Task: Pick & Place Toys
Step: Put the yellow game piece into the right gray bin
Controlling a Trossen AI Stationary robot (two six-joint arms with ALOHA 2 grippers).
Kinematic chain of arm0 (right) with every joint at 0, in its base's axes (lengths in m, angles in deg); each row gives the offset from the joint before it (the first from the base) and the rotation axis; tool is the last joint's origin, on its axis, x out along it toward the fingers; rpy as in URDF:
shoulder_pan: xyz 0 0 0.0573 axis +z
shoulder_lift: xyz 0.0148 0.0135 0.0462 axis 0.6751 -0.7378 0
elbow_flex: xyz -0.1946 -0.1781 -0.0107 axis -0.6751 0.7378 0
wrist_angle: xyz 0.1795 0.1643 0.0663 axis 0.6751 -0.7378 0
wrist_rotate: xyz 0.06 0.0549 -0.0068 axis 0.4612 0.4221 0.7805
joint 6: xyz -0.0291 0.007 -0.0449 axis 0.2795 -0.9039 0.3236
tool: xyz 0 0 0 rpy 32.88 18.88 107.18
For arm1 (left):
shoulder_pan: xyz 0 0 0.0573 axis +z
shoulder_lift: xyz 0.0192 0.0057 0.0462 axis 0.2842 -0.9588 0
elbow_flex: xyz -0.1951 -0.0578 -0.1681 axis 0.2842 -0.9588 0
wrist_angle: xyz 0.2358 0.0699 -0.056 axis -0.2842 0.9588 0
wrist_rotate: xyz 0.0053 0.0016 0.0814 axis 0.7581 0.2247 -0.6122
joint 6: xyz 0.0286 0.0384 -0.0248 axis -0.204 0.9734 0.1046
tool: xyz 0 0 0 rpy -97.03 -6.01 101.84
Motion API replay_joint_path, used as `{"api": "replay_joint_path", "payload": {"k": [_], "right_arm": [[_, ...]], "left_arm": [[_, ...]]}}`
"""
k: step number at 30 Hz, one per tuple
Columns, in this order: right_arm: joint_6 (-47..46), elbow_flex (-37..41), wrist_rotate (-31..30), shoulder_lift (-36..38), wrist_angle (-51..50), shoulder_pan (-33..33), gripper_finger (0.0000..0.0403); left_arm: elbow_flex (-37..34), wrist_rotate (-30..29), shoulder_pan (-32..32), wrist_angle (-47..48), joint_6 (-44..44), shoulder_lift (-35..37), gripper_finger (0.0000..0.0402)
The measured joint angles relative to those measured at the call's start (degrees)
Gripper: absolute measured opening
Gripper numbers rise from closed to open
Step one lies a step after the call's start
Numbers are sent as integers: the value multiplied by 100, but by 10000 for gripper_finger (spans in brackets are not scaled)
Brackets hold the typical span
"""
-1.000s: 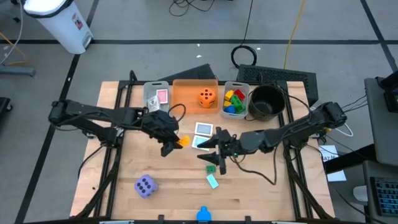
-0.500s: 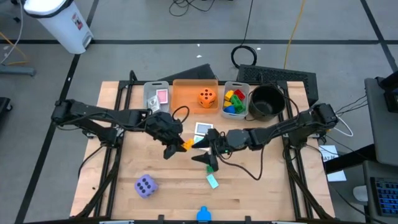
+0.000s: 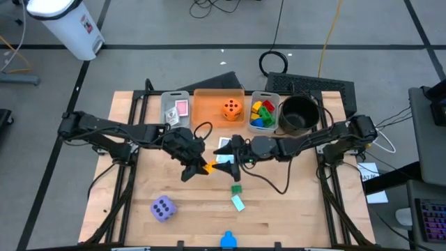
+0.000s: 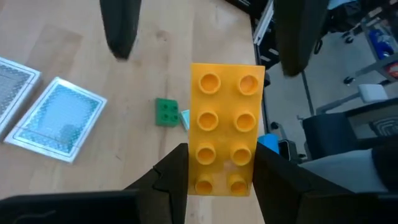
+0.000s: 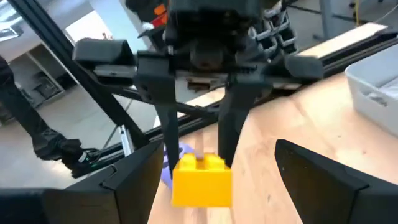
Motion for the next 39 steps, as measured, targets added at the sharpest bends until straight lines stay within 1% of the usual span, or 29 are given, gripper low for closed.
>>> {"api": "replay_joint_path", "payload": {"k": [4, 10, 14, 19, 28, 33, 37, 39], "right_arm": [[-110, 0, 162, -100, 8, 23, 298], [-203, 2, 154, -278, 151, 13, 297], [-170, 0, 158, -280, 244, 16, 286], [-166, 0, 168, -287, 196, 16, 255], [-203, 0, 181, -288, 120, 17, 169], [-197, 0, 196, -288, 129, 20, 127], [-179, 0, 192, -288, 144, 20, 123], [-179, 0, 204, -286, 206, 22, 128]], "left_arm": [[0, -8, 5, 0, 102, 0, 141], [0, -7, 3, 0, 139, 0, 141], [0, -7, 5, 2, 146, 0, 141], [0, -9, 4, 2, 127, 0, 141], [-2, -16, 5, 11, 111, 0, 142], [-4, -14, 5, 11, 101, 0, 165], [-4, 8, 5, 3, 96, 0, 175], [-7, 138, 30, -56, 91, 0, 176]]}}
